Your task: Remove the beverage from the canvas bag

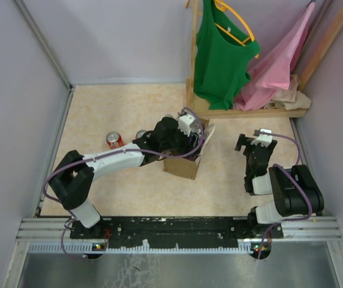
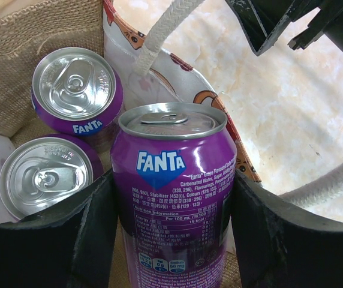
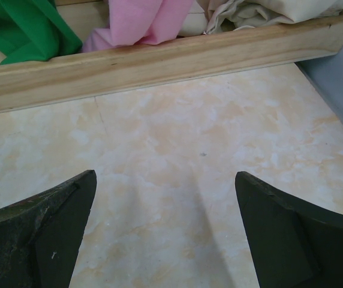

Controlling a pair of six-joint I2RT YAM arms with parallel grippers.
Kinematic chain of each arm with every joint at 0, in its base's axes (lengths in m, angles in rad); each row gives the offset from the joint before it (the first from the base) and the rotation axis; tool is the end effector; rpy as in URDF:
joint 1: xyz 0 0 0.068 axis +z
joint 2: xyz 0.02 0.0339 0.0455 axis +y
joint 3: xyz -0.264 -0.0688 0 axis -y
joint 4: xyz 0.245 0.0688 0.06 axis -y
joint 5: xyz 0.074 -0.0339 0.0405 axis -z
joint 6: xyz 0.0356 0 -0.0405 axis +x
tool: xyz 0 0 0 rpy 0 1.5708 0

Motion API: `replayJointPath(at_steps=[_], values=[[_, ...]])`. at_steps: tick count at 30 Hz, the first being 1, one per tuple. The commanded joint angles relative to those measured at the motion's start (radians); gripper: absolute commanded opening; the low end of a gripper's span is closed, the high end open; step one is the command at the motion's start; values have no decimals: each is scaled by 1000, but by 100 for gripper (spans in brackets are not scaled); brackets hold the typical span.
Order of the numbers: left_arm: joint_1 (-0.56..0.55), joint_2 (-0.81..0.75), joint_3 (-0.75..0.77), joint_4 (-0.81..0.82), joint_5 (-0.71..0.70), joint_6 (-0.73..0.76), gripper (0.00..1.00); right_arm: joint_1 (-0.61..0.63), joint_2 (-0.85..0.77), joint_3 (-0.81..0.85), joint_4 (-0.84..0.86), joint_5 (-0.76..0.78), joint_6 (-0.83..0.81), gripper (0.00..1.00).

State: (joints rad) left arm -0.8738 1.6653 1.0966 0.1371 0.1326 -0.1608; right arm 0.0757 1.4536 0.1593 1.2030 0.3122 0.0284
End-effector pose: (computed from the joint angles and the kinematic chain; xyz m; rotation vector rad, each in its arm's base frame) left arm 0.2422 -0.2966 0.2492 0.8115 1.9247 -0.7814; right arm 0.2214 0.0058 0.1465 0.1972 1.6490 -0.1803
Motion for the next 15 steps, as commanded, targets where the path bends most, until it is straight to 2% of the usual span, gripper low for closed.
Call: replayJointPath(at_steps=[1, 15], values=[[-4, 2, 3, 127, 24, -9, 39, -2, -4, 16, 33, 2, 3, 99], [-4, 17, 3, 142, 29, -16, 51, -3, -4, 17, 33, 2, 4, 99]])
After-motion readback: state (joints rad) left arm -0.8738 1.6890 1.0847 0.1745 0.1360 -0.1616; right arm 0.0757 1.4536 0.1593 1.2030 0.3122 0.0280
